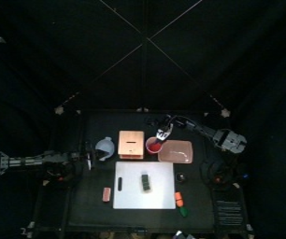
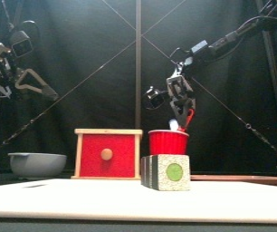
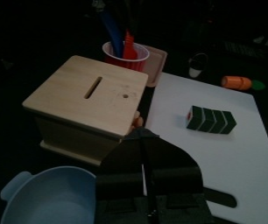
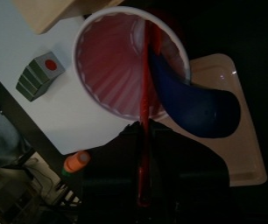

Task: Place sushi on board then cut the sushi with the knife then place the pieces on the plate
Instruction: Grasp knife edge with left hand

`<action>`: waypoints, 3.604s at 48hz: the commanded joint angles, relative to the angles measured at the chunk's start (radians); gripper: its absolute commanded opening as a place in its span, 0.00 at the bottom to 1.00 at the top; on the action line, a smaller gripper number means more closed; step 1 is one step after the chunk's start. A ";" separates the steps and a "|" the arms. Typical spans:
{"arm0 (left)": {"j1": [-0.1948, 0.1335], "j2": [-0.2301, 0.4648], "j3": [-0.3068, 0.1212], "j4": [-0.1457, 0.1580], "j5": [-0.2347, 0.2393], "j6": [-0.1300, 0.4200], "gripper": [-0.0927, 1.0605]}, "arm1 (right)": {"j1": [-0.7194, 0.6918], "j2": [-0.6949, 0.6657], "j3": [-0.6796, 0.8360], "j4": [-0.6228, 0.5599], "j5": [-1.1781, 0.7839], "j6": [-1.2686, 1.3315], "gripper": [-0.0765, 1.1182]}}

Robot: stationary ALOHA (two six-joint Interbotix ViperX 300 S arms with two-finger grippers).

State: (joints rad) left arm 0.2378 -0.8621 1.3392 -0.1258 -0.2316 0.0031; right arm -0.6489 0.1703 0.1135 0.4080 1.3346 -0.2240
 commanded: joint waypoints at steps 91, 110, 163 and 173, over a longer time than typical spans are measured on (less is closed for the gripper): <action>-0.037 0.003 -0.126 0.017 -0.038 0.002 0.14 | 0.087 -0.472 -0.107 -0.064 0.054 -0.014 0.48; -0.123 0.005 -0.133 0.052 -0.095 0.002 0.43 | 0.259 -0.802 0.396 0.005 -0.489 -0.006 0.48; -0.314 0.611 -0.387 0.025 -0.161 0.000 0.85 | 0.646 -0.669 0.773 -0.021 -1.224 -0.006 0.48; -0.314 0.710 -0.456 0.012 -0.156 0.000 0.85 | 0.646 -0.649 0.759 -0.023 -1.224 -0.006 0.48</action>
State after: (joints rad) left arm -0.0736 -0.1749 0.9250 -0.1120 -0.3820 0.0015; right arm -0.0061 -0.4725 0.9004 0.3866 0.1197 -0.2301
